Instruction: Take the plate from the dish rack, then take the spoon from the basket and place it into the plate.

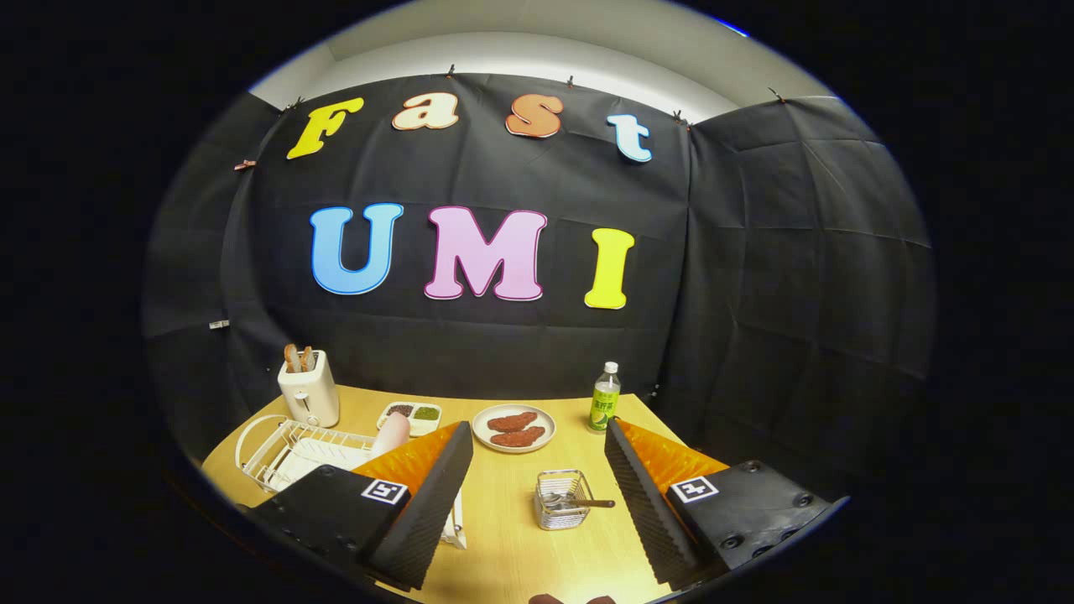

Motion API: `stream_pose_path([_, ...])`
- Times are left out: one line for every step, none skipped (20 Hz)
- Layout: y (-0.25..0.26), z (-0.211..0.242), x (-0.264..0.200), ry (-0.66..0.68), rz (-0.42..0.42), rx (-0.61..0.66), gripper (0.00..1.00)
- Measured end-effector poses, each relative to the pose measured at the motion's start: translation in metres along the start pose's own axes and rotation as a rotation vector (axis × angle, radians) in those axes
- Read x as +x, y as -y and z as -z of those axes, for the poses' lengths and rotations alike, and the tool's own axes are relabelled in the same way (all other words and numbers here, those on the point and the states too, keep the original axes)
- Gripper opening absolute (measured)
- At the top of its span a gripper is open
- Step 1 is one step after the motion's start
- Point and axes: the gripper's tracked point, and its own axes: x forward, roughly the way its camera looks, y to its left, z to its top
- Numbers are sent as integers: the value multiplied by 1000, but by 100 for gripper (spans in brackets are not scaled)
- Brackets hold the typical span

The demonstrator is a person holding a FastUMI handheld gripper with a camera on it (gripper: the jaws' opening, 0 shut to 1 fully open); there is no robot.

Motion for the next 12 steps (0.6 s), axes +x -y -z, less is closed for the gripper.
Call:
stream_pose_path([-16, -2, 6, -14, -36, 12, 97])
stream_pose_path([-27, -4, 10, -20, -61, 22, 98])
stream_pose_path([-40, -6, 18, -36, -82, 26, 98])
stream_pose_path([-50, 0, 26, -60, -96, 23, 97])
stream_pose_path([-66, 6, 37, -88, -110, 16, 98])
stream_pose_path([-76, 9, 42, -103, -119, 11, 98])
stream_pose_path([-90, 13, 50, -118, -133, 2, 98])
stream_pose_path([-104, 15, 57, -129, -152, -12, 98])
stream_pose_path([-117, 20, 63, -142, -169, -30, 98])
stream_pose_path([-127, 28, 70, -158, -183, -46, 98])
stream_pose_path([-136, 34, 79, -173, -191, -61, 98])
stream_pose_path([-145, 40, 86, -192, -198, -72, 98])
